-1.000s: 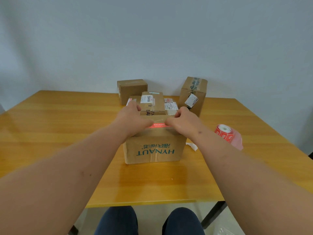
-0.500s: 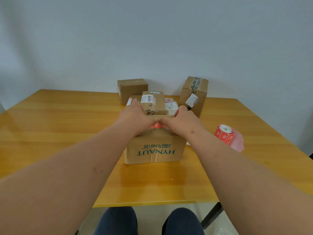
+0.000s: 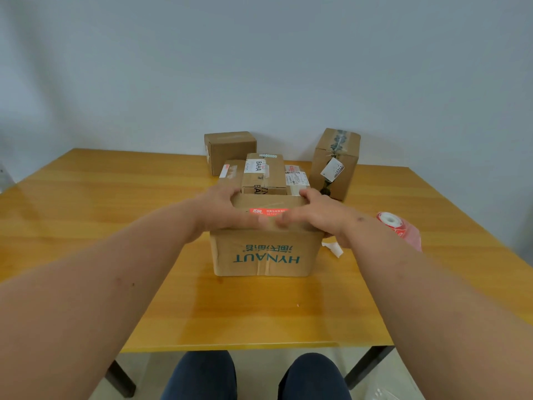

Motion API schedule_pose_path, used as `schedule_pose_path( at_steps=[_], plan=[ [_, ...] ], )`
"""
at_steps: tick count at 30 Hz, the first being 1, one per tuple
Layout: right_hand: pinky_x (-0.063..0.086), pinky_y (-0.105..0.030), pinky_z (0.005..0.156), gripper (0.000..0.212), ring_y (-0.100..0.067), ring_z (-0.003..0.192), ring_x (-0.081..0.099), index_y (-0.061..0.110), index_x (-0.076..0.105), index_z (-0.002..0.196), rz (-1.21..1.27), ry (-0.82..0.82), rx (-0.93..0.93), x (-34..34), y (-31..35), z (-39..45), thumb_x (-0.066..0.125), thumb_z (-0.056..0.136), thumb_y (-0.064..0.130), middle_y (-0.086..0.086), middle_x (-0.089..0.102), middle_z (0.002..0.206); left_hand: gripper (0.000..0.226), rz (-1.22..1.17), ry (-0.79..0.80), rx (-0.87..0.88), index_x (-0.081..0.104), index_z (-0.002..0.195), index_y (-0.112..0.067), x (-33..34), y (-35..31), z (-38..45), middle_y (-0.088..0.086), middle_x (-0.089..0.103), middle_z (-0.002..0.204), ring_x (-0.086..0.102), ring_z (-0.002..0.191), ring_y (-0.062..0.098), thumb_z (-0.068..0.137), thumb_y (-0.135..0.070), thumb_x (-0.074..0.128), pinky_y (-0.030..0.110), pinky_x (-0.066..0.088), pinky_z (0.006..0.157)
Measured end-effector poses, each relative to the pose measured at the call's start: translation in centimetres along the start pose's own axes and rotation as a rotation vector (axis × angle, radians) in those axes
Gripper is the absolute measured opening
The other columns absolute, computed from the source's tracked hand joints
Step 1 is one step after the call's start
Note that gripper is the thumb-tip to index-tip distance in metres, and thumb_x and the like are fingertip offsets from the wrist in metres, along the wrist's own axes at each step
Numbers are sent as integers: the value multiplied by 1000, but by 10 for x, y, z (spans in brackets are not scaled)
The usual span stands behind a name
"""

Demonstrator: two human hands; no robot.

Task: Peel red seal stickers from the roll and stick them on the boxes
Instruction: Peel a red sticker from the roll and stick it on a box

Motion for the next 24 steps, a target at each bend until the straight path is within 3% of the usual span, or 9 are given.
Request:
schedule_pose_path(
  at_steps=[4,7,9,12,14,16,18,20,24],
  plan=[
    [36,-46,109,135,-24,134,36,34,11,151,-254,234,-36,1,6,-4,94,45,35,2,34,147,120,341,167,-27,17,155,-25,-9,-4,-7,-9,19,153,28,139,21,60,-48,87,42,32,114],
    [35,-43,111,126,-23,132,38,28,11,153,-267,252,-75,8,16,-6,91,57,22,1,36,146,124,545,238,-11,8,156,-27,-14,-9,-10,-11,11,157,20,143,21,62,-50,85,43,27,117],
    [35,-40,110,117,-20,127,42,28,16,152,-221,249,-99,11,19,-7,89,60,25,2,40,143,116,554,240,5,13,155,-28,-19,-10,-13,-8,17,154,27,140,21,66,-43,86,41,33,113],
    [32,-40,108,100,-18,116,51,28,35,144,-110,212,-54,9,16,-8,79,57,52,3,55,130,86,135,187,-39,46,142,-26,-35,-2,-13,-3,53,133,60,113,18,67,-32,88,37,50,97],
    [35,-45,108,78,-22,107,63,26,60,123,32,181,40,5,7,-5,70,61,71,0,70,112,55,-99,77,-77,63,119,-20,-42,5,-10,2,69,113,67,99,21,71,-35,84,39,54,86],
    [45,-49,101,72,-30,102,68,24,69,106,156,110,148,2,-3,1,60,63,82,-6,73,105,31,-180,-61,-140,63,104,-14,-41,14,-5,7,69,107,64,98,24,81,-29,77,40,54,73],
    [53,-48,89,59,-33,95,68,24,65,103,207,32,223,2,-9,6,51,78,76,-9,70,104,25,-203,-162,-201,55,104,-10,-34,22,-2,11,60,115,59,105,28,87,-20,72,46,57,71],
    [56,-43,77,38,-30,91,66,25,57,105,273,-12,253,5,-10,5,43,93,59,-8,67,102,37,-211,-194,-243,47,117,-13,-24,27,1,11,53,118,54,108,29,89,-19,70,51,59,72],
    [56,-45,71,26,-28,95,62,29,51,120,273,110,206,5,-14,8,53,96,38,-5,61,113,19,-149,-216,-240,45,107,-12,-13,19,7,8,55,88,52,72,20,99,-26,55,34,47,51]
  ],
)
Point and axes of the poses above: each hand's wrist, its own z-axis towards the middle knuckle, its own x-axis out of the palm, y = z × x, the point moved 2 cm from there along z, towards the middle knuckle
